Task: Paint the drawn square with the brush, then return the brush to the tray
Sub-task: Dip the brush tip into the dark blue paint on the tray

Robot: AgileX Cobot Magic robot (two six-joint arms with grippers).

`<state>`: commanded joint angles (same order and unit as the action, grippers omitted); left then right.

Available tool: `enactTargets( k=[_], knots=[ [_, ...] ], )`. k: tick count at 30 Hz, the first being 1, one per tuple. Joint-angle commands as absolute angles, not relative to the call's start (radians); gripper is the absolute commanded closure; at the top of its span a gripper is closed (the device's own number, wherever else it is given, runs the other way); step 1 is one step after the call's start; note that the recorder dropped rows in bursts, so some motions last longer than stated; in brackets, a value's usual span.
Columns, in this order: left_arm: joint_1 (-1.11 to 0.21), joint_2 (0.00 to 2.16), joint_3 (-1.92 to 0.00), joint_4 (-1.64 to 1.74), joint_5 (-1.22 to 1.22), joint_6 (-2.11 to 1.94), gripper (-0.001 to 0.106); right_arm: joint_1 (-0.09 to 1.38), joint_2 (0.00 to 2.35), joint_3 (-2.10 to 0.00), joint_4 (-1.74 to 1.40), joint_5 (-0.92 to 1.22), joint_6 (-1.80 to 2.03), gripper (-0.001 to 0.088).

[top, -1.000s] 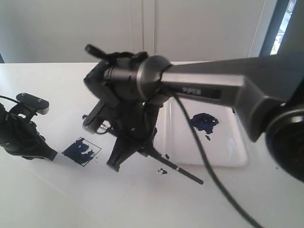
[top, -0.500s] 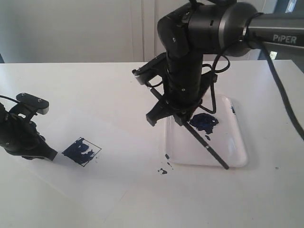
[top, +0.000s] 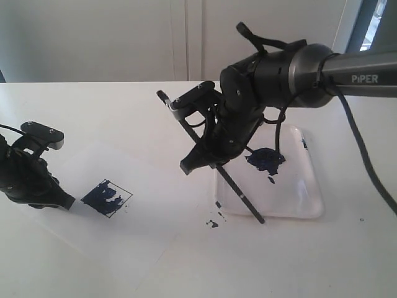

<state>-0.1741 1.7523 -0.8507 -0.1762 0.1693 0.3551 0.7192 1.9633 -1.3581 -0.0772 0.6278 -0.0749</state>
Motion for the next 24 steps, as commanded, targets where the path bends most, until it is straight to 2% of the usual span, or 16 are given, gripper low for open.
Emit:
enactTargets(
  k=[11, 21, 24],
  knots=[
    [-0.174, 1.752, -0.851, -0.176, 0.165, 0.357, 0.075, 0.719, 1.948, -1.318, -0.057, 0.406, -0.075, 0.0868],
    [-0.174, 1.752, -0.851, -0.176, 0.161, 0.357, 0.075, 0.719, 1.948, -1.121, -0.057, 0.053, -0.082, 0.0868],
    [-0.174, 1.752, -0.851, -0.176, 0.161, 0.357, 0.075, 0.719, 1.948, -1.113, -0.057, 0.007, -0.075, 0.0868]
  ],
)
